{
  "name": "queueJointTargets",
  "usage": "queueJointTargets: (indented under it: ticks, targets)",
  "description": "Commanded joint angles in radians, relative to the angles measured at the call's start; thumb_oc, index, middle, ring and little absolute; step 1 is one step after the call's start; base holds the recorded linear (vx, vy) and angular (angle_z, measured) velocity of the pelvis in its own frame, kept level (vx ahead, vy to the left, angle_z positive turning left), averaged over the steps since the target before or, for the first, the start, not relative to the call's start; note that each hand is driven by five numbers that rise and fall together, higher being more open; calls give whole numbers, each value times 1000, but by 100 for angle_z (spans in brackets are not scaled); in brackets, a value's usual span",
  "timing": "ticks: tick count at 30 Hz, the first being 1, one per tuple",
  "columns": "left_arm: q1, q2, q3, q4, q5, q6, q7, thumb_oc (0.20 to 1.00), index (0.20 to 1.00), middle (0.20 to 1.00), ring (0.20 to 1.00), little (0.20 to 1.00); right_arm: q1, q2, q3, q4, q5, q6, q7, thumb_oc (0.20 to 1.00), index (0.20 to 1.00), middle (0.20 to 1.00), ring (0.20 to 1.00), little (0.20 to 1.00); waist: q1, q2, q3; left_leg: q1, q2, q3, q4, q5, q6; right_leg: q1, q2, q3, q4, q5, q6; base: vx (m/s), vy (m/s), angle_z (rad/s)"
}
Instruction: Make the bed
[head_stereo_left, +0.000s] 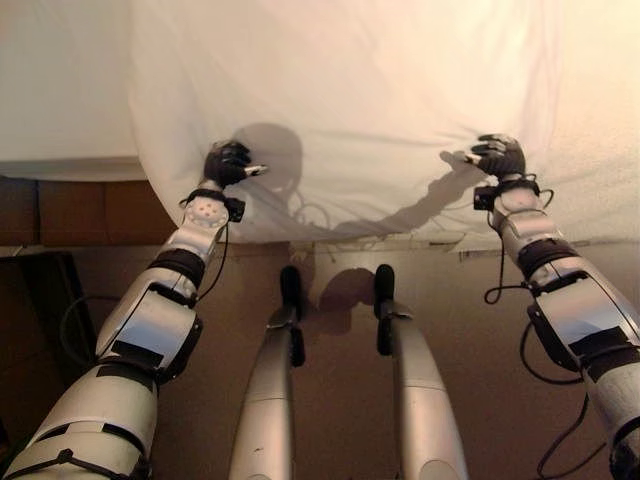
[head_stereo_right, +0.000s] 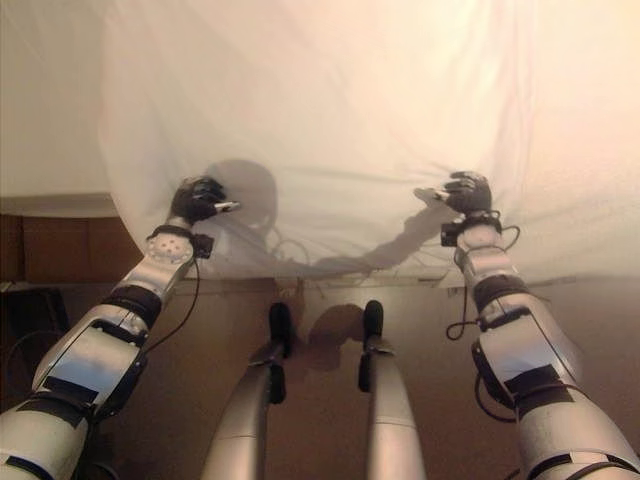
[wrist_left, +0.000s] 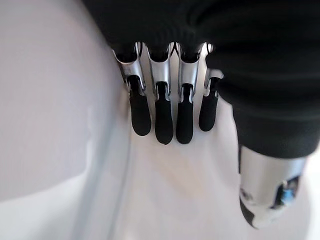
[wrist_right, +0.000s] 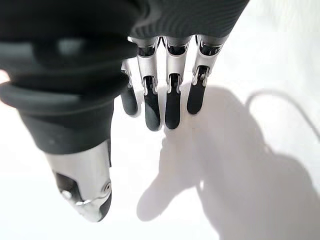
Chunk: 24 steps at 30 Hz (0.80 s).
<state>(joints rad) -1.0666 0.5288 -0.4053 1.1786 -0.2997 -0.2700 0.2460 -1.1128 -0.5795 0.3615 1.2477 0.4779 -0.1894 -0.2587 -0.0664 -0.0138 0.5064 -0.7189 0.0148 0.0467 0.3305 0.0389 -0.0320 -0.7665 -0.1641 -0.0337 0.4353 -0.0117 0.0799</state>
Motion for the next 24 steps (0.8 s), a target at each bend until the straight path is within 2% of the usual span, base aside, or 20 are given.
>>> queueJointTargets:
  ticks: [1, 7, 9, 10, 12, 14, 15, 17, 20, 21, 22, 24]
  targets:
    - [74, 27, 95, 76, -16, -7, 36, 1000, 1000, 1000, 1000, 1000, 114, -36, -84, 15, 17, -29, -17, 1000, 1000, 1000, 1000, 1000, 20, -4, -76, 69, -42, 10, -20, -43, -23, 109, -4, -12, -154, 73, 44, 40, -19, -1]
    - [250, -8, 132, 62, 29, -14, -2, 1000, 1000, 1000, 1000, 1000, 322, 8, -168, 8, 23, -32, 12, 1000, 1000, 1000, 1000, 1000, 29, -8, -119, 207, -41, -5, -159, 6, -23, 256, 1, -33, -286, 115, 53, 79, -53, 2]
    - [362, -54, 160, 36, 28, -27, -26, 1000, 1000, 1000, 1000, 1000, 447, 57, -210, 3, 30, -37, 35, 1000, 1000, 1000, 1000, 1000, 38, -7, -152, 286, -35, -17, -222, 21, -18, 334, 0, -36, -335, 127, 56, 82, -58, -1]
    - [362, -54, 160, 36, 28, -27, -26, 1000, 1000, 1000, 1000, 1000, 447, 57, -210, 3, 30, -37, 35, 1000, 1000, 1000, 1000, 1000, 37, -7, -152, 287, -35, -17, -223, 21, -18, 334, 0, -36, -336, 128, 56, 75, -46, 6]
    - [502, -110, 196, 28, 29, -37, -59, 1000, 1000, 1000, 1000, 1000, 595, 103, -250, 2, 9, -33, 67, 1000, 1000, 1000, 1000, 1000, 48, -5, -198, 373, -32, -34, -267, 34, -19, 426, 2, -44, -379, 134, 56, 107, -56, 10]
    - [503, -110, 195, 27, 29, -37, -59, 1000, 1000, 1000, 1000, 1000, 597, 103, -250, 1, 8, -33, 66, 1000, 1000, 1000, 1000, 1000, 48, -5, -197, 377, -32, -35, -270, 35, -19, 430, 2, -45, -382, 134, 56, 58, -26, 8]
    - [567, -145, 210, 41, 23, -34, -77, 1000, 1000, 1000, 1000, 1000, 647, 120, -268, 10, 9, -32, 79, 1000, 1000, 1000, 1000, 1000, 52, -4, -230, 423, -23, -43, -311, 47, -23, 475, 4, -52, -411, 138, 59, 87, -42, 7]
    - [606, -160, 216, 61, 33, -31, -94, 1000, 1000, 1000, 1000, 1000, 698, 142, -283, 20, 9, -35, 95, 1000, 1000, 1000, 1000, 1000, 55, -6, -260, 462, -16, -47, -339, 55, -26, 510, 8, -55, -435, 140, 60, 89, -44, 6]
    - [636, -174, 217, 67, 42, -27, -106, 1000, 1000, 1000, 1000, 1000, 726, 152, -289, 18, 8, -34, 104, 1000, 1000, 1000, 1000, 1000, 56, -7, -274, 479, -14, -50, -349, 58, -27, 528, 9, -56, -444, 141, 61, 37, -7, 2]
    - [700, -207, 225, 93, 62, -17, -126, 1000, 1000, 1000, 1000, 1000, 794, 196, -348, 26, 88, -51, 123, 1000, 1000, 1000, 1000, 1000, 55, -7, -314, 527, -8, -52, -357, 50, -26, 574, 12, -58, -458, 134, 63, 72, 3, 0]
    - [701, -207, 225, 93, 62, -17, -126, 1000, 1000, 1000, 1000, 1000, 794, 196, -348, 26, 88, -51, 123, 1000, 1000, 1000, 1000, 1000, 55, -7, -314, 527, -8, -52, -357, 50, -26, 574, 12, -58, -458, 134, 63, 132, 10, 2]
    - [758, -243, 218, 130, 114, -1, -146, 1000, 1000, 1000, 1000, 1000, 866, 235, -352, 65, 70, -39, 149, 1000, 1000, 1000, 1000, 1000, 55, -6, -353, 575, -3, -48, -350, 33, -21, 625, 11, -60, -458, 121, 62, 111, 11, 4]
